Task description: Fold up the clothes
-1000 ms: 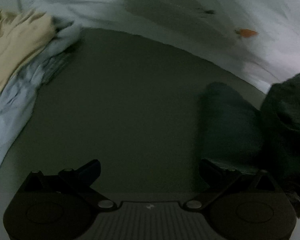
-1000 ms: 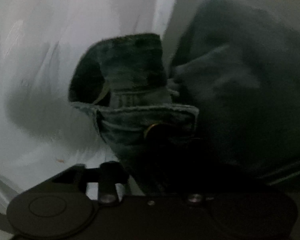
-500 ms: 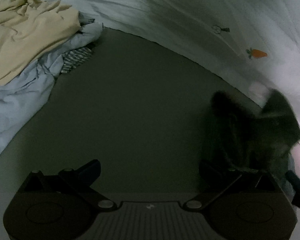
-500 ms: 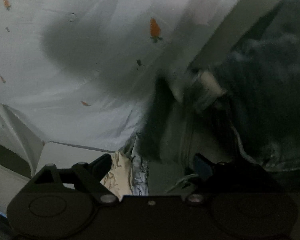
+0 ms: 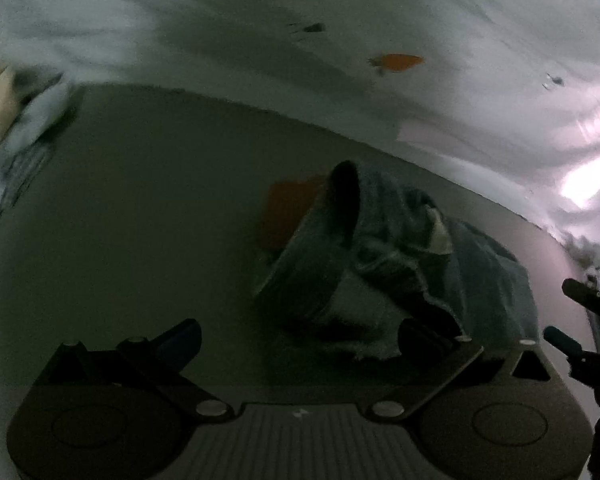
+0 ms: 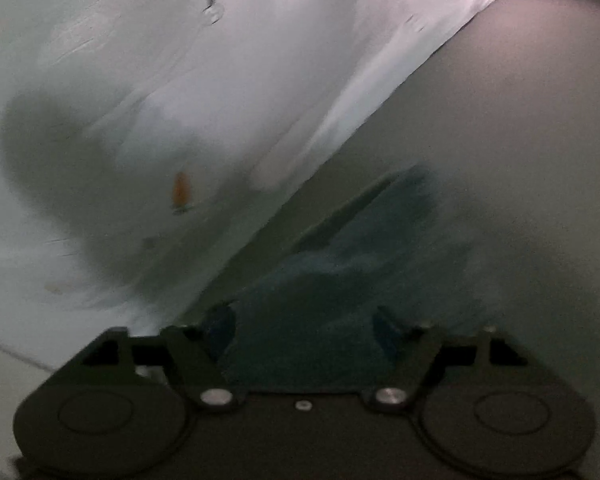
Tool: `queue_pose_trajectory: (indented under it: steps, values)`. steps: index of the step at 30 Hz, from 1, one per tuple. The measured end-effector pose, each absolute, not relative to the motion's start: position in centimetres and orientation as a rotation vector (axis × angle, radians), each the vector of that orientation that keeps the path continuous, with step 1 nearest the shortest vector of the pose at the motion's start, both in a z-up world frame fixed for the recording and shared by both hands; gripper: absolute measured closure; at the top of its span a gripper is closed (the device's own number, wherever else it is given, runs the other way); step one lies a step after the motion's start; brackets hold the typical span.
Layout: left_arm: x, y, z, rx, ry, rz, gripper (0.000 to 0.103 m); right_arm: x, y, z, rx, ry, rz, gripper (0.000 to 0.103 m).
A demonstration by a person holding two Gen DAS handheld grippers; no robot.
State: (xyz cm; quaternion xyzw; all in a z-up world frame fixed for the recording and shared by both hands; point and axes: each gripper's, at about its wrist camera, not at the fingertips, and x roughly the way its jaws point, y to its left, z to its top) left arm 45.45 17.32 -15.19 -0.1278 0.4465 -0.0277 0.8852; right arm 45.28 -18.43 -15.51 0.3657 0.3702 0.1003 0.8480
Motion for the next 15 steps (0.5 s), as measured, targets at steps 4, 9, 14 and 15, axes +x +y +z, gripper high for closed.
queue_pose_trajectory:
  steps: [4, 9, 14, 15]
  values:
    - [48.1, 16.2, -16.7, -0.169, 0.980, -0.064, 0.000, 46.0, -19.6, -16.2, 0.608, 0.806, 0.086, 0.016]
    - [50.8, 16.7, -18.5, -0.187, 1.032, -0.073, 0.000, 47.3, -20.5, -17.9, 0.555, 0.864, 0.062, 0.016]
    - [52.7, 17.1, -19.8, -0.215, 1.065, -0.087, 0.000, 49.0, -19.7, -19.8, 0.495, 0.927, 0.124, 0.016]
    - [52.9, 17.2, -20.0, -0.218, 1.069, -0.092, 0.000, 49.4, -19.5, -20.2, 0.492, 0.939, 0.141, 0.016]
